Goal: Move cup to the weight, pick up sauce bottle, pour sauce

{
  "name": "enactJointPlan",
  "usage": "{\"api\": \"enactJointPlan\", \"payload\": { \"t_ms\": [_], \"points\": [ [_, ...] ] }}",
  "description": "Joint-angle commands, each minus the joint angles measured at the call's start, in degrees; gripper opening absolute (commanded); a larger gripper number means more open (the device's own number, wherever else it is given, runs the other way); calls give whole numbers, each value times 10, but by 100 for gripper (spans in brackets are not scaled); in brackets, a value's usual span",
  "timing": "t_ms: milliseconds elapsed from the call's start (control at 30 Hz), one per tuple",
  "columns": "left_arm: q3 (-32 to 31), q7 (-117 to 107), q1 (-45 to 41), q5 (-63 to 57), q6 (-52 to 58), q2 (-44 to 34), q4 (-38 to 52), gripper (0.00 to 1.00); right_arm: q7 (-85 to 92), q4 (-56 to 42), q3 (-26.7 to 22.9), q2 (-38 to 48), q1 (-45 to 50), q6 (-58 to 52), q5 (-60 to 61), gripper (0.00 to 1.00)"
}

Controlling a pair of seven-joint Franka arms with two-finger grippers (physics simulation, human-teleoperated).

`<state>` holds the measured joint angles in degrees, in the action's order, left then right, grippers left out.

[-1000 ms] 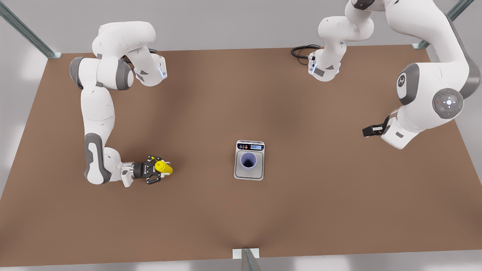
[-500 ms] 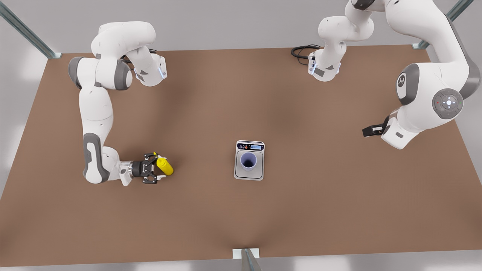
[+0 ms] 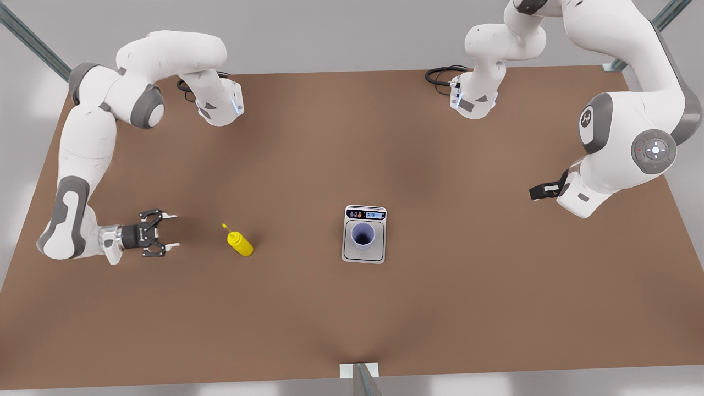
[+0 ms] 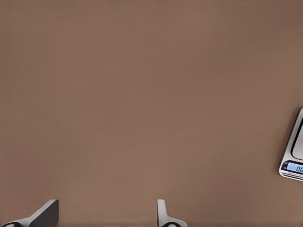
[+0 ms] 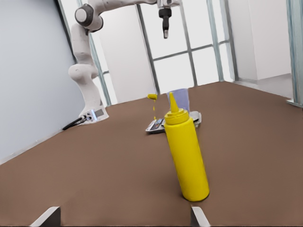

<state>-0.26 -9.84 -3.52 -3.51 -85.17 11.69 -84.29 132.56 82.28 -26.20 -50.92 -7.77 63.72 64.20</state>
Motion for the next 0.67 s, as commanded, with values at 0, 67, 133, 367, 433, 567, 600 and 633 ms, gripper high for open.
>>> {"api": "enactJointPlan", "payload": {
  "t_ms": [0, 67, 133, 367, 433, 567, 600, 633],
  "points": [
    [0, 0, 0, 0, 0, 0, 0, 100, -19, -19, -1, 4, 1, 0, -14, 100],
    [0, -1, 0, 0, 0, 0, 0, 100, -138, -107, -4, 29, 14, 7, -84, 100],
    [0, -1, 0, 0, -1, 0, 0, 100, -268, -174, -40, 52, 67, 14, -135, 100],
    [0, -1, 0, 0, -2, 0, 1, 100, -871, -173, 24, 187, 143, 223, -403, 100],
    [0, -1, 0, 0, -1, 0, 0, 100, -1136, -86, 243, 290, 40, 258, -601, 100],
    [0, -1, 0, 0, -1, 0, 1, 100, -1246, 12, 258, 373, 41, 293, -596, 100],
    [0, -1, 0, 0, -1, 0, 0, 100, -1246, 11, 258, 375, 44, 292, -596, 100],
    [0, -1, 0, 0, -1, 0, 0, 100, -1245, 12, 258, 376, 45, 293, -596, 100]
  ]
}}
